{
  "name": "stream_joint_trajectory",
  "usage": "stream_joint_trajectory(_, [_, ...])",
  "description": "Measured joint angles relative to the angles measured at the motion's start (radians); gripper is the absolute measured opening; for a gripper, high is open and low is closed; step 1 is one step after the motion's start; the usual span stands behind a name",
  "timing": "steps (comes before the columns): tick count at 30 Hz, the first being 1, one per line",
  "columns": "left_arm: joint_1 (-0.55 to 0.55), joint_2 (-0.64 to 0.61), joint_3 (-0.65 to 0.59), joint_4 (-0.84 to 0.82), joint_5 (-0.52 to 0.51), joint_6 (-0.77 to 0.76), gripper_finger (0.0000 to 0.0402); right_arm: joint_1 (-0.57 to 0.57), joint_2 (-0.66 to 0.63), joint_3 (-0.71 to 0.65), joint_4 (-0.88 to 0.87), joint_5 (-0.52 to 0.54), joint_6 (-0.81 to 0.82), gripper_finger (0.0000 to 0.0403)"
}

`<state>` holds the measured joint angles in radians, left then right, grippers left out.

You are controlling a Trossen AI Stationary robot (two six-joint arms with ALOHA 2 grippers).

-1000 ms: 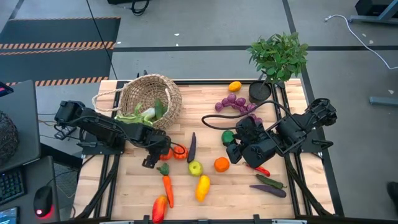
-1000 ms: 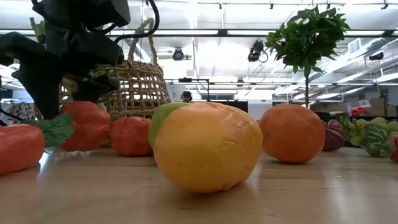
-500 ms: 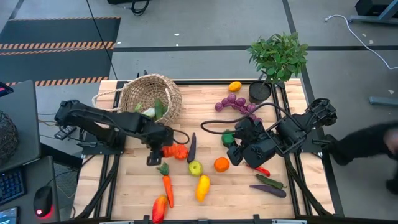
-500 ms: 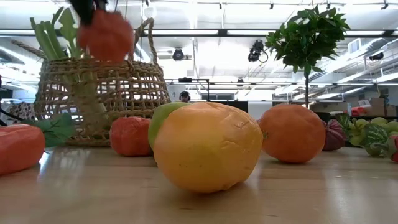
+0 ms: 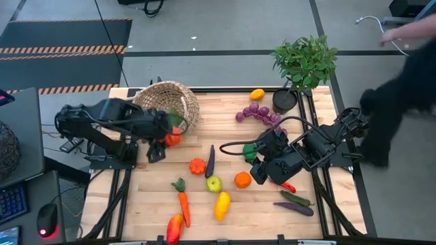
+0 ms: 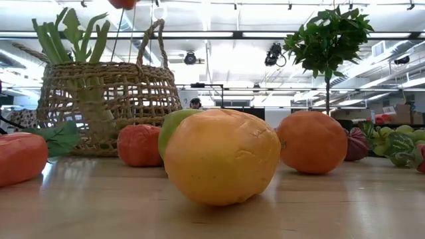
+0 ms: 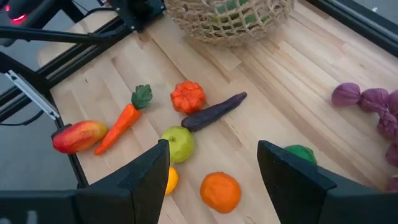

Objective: Build produce basket
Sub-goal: Put the left orange pumpkin into the brown basket, then put the top violet eggplant into the brown basket

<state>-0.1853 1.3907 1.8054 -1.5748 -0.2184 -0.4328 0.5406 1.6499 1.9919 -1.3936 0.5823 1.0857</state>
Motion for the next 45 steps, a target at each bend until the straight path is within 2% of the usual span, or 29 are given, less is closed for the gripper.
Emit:
stream_joint_trajectory(7, [0.108, -0.055, -0.013, 0.002, -0.068, 0.029, 0.0236, -0.022, 0.001, 0.000, 0.020, 0.002, -0.023, 0.0248])
stream_joint_trajectory(10, [0.194, -0.057, -0.013, 0.004, -0.133, 0.059, 0.0240, -0.036, 0.001, 0.000, 0.028, 0.017, -0.004, 0.0248])
stream_joint_trajectory(13, [0.298, -0.057, -0.013, 0.004, -0.155, 0.084, 0.0241, -0.055, 0.001, 0.000, 0.032, 0.032, 0.014, 0.0248])
stream_joint_trajectory(17, [0.438, -0.050, -0.013, 0.003, -0.152, 0.085, 0.0249, -0.096, 0.001, 0.000, 0.043, 0.035, 0.022, 0.0248])
stream_joint_trajectory(21, [0.520, -0.050, -0.013, 0.003, -0.092, 0.116, 0.0268, -0.151, 0.001, 0.000, 0.063, 0.034, 0.022, 0.0248])
stream_joint_trajectory(28, [0.518, -0.050, -0.013, 0.004, -0.066, 0.284, 0.0301, -0.236, 0.001, 0.000, 0.131, 0.017, 0.021, 0.0248])
stream_joint_trajectory(35, [0.553, -0.053, -0.013, 0.008, -0.069, 0.338, 0.0318, -0.295, 0.001, 0.000, 0.154, -0.010, -0.040, 0.0248])
stream_joint_trajectory(39, [0.552, -0.085, -0.012, 0.079, -0.028, 0.252, 0.0318, -0.329, 0.001, 0.000, 0.166, -0.033, -0.122, 0.0248])
stream_joint_trajectory(42, [0.517, -0.112, 0.015, 0.178, 0.044, 0.094, 0.0318, -0.356, 0.003, 0.000, 0.167, -0.031, -0.156, 0.0248])
stream_joint_trajectory(45, [0.453, -0.126, 0.067, 0.240, 0.058, -0.041, 0.0313, -0.390, 0.010, 0.000, 0.167, -0.064, -0.240, 0.0248])
